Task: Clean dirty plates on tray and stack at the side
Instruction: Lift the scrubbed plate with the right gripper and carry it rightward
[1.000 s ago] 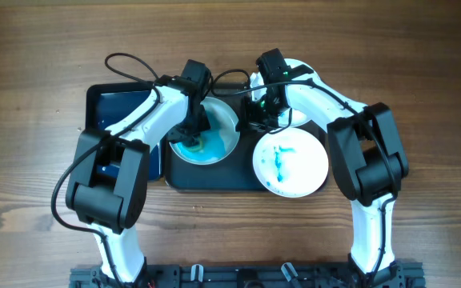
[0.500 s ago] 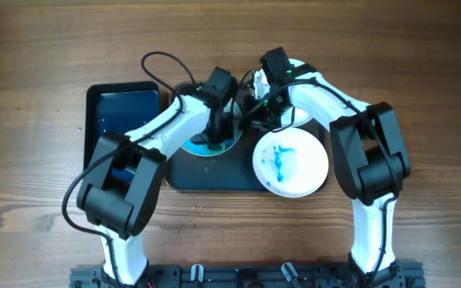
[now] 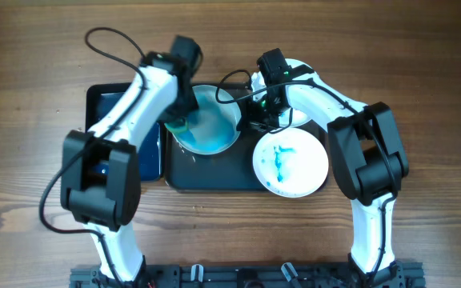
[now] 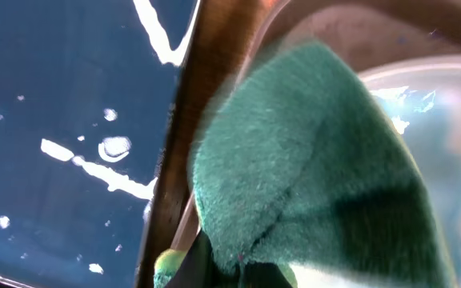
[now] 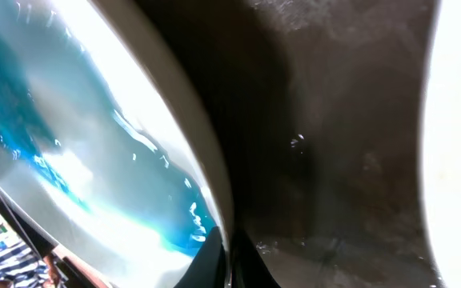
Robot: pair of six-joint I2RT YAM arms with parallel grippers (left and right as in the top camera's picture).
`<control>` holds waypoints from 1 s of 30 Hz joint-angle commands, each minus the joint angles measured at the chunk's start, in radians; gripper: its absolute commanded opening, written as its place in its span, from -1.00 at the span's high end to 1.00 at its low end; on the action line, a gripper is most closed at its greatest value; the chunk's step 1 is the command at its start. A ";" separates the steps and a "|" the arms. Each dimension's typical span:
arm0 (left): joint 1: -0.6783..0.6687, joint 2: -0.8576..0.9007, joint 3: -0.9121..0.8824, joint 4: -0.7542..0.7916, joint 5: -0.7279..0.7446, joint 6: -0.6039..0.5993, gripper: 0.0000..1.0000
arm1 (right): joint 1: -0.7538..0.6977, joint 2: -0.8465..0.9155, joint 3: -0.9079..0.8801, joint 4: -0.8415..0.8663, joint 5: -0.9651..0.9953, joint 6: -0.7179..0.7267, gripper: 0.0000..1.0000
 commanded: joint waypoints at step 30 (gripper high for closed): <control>0.285 -0.110 0.102 -0.095 0.164 0.103 0.92 | 0.562 -0.543 0.010 -0.222 1.800 -0.073 0.92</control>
